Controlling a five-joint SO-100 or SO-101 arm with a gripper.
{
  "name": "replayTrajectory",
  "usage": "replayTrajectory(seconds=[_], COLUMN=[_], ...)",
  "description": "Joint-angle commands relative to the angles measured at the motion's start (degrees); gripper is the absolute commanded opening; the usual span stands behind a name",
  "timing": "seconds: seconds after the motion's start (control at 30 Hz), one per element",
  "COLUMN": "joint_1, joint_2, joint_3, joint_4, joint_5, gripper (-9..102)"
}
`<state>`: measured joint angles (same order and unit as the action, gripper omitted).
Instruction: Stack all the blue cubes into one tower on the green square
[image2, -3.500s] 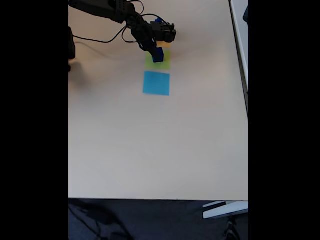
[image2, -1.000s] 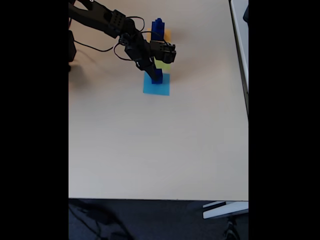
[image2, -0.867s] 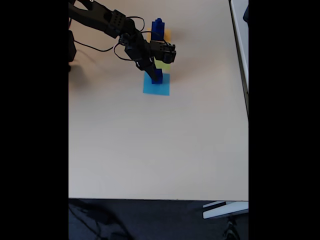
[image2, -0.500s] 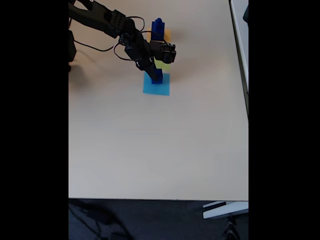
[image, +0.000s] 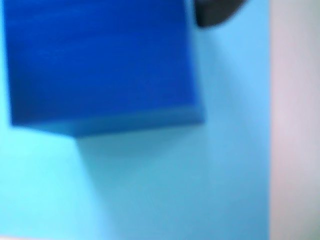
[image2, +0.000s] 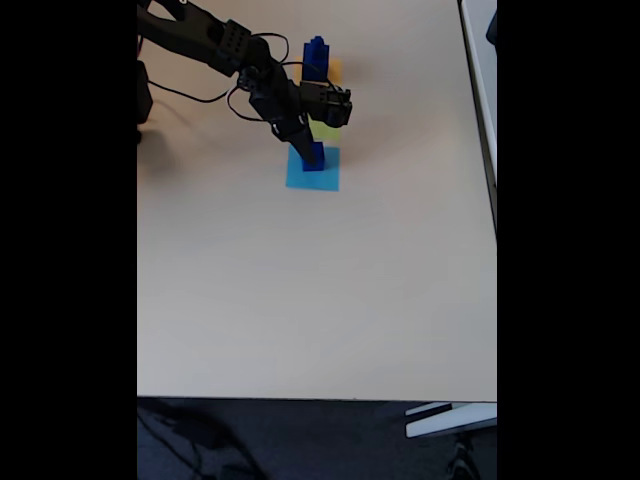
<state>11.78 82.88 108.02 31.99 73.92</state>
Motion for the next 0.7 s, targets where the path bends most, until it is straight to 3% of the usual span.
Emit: replayTrajectory(seconds=[0.0, 0.13, 0.37, 0.67], joint_1=[-0.26, -1.67, -4.13, -10.55], joint_2=[3.87, 4.57, 4.75, 0.0], joint_3=[-0.7, -2.37, -10.37, -36.04], joint_4=[-1.23, -0.88, 1.32, 13.27], joint_5=[0.09, 0.26, -1.05, -4.31], gripper=[25, 33, 37, 38])
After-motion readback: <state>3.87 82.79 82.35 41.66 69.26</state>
